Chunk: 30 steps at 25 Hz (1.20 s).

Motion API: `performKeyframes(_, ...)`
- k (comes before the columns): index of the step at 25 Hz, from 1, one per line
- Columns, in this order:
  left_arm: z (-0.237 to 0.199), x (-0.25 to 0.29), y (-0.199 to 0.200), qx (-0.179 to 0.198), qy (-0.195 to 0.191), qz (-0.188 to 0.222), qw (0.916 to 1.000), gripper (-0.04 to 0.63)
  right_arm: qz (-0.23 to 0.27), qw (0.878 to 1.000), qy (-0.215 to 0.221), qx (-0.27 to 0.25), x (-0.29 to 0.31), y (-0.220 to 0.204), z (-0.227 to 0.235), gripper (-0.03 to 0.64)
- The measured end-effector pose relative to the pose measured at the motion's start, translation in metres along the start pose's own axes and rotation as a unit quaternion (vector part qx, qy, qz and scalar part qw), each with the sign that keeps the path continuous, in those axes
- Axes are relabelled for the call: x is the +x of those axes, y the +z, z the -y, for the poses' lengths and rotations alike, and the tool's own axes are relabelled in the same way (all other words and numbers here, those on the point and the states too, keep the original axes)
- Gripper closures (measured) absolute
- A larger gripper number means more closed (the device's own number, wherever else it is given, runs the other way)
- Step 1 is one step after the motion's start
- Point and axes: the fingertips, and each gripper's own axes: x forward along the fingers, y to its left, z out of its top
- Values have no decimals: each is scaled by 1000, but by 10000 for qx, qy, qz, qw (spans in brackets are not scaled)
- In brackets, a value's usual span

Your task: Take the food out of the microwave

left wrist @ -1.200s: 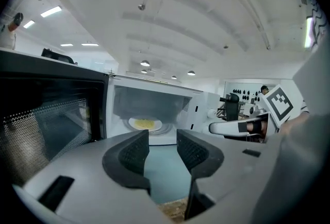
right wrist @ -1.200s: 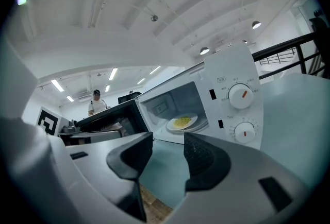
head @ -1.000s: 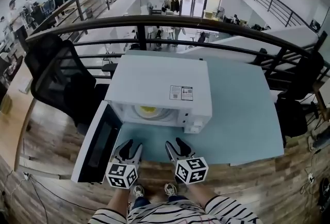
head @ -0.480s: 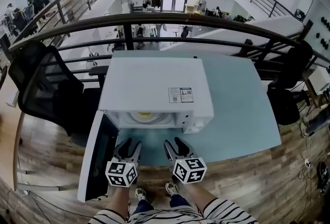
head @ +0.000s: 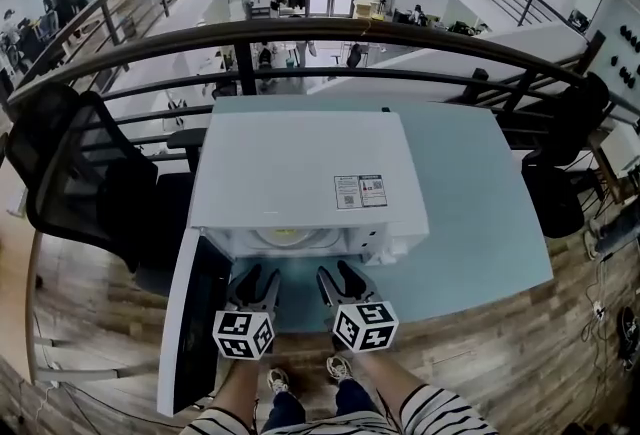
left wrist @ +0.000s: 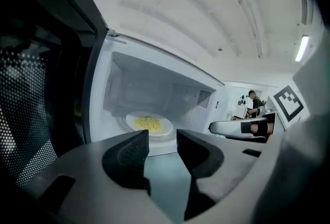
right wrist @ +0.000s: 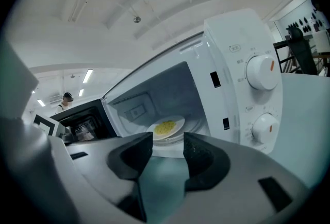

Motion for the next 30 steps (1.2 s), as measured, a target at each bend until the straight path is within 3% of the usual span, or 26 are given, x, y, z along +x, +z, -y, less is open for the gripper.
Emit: performKeyframes(30, -57, 63, -5, -255, 325, 153, 9990, 445, -44, 9991, -298, 305, 104, 4, 17, 434)
